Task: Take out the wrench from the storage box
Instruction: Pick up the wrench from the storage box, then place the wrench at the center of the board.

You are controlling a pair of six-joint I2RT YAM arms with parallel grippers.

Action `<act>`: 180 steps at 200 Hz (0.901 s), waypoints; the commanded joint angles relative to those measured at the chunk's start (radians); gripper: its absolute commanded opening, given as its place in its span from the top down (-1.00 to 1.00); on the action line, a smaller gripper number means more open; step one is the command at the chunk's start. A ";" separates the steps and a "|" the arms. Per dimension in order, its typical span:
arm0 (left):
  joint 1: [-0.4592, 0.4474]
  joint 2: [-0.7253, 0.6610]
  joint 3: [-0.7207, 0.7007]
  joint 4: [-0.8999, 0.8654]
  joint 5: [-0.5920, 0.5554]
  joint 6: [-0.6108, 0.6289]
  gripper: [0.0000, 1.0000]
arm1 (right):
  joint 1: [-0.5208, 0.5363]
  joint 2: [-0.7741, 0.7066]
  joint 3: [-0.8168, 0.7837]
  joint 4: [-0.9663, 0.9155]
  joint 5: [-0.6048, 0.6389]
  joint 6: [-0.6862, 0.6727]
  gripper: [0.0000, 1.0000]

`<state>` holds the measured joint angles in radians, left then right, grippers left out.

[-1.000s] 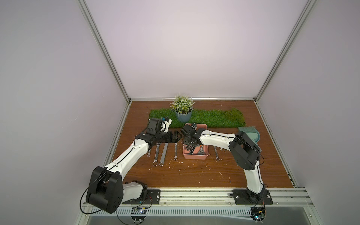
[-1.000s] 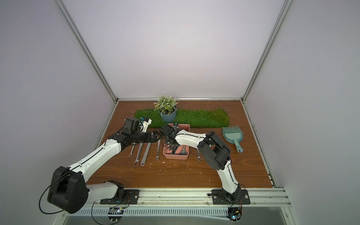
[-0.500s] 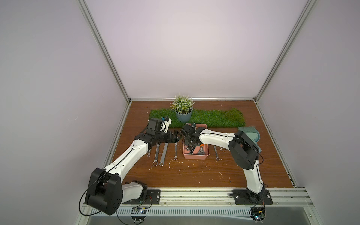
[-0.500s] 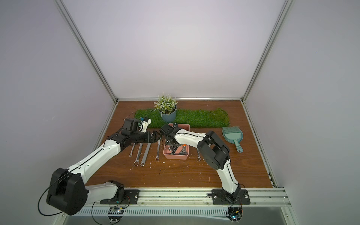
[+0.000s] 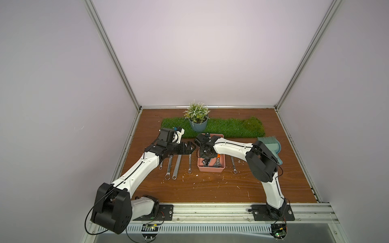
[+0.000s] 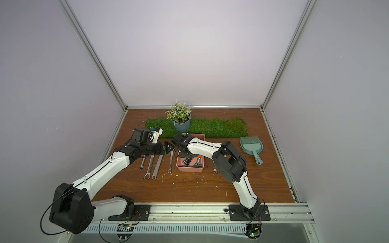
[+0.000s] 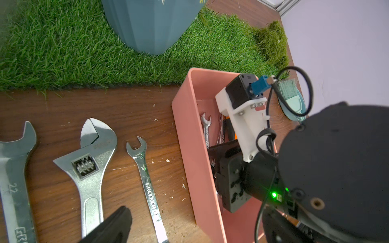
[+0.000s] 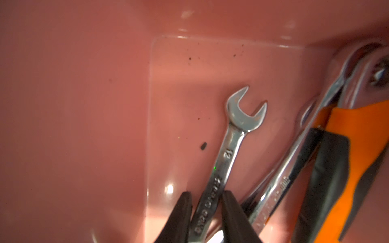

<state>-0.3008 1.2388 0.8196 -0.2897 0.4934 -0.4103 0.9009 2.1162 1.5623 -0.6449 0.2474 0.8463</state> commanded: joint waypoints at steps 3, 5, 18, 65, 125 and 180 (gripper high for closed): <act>0.021 -0.016 -0.007 -0.011 0.016 0.016 -1.00 | -0.013 0.097 -0.032 -0.075 -0.097 0.002 0.47; 0.022 -0.015 -0.007 -0.011 0.016 0.017 -1.00 | -0.014 0.100 -0.034 -0.072 -0.099 0.002 0.48; 0.027 -0.016 -0.011 -0.007 0.017 0.017 -1.00 | -0.018 0.110 -0.044 -0.056 -0.113 0.002 0.58; 0.028 -0.003 -0.010 0.001 0.031 0.008 -1.00 | -0.022 0.073 -0.013 -0.061 -0.094 0.004 1.00; 0.028 0.023 0.017 -0.002 0.031 0.009 -1.00 | -0.022 -0.030 0.082 -0.150 0.003 0.006 1.00; 0.027 0.052 0.049 -0.018 0.037 0.019 -1.00 | -0.022 -0.092 0.087 -0.184 0.054 0.032 1.00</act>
<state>-0.2852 1.2827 0.8227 -0.2932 0.5152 -0.4103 0.8757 2.1128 1.6299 -0.7635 0.2501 0.8577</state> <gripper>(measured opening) 0.998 0.158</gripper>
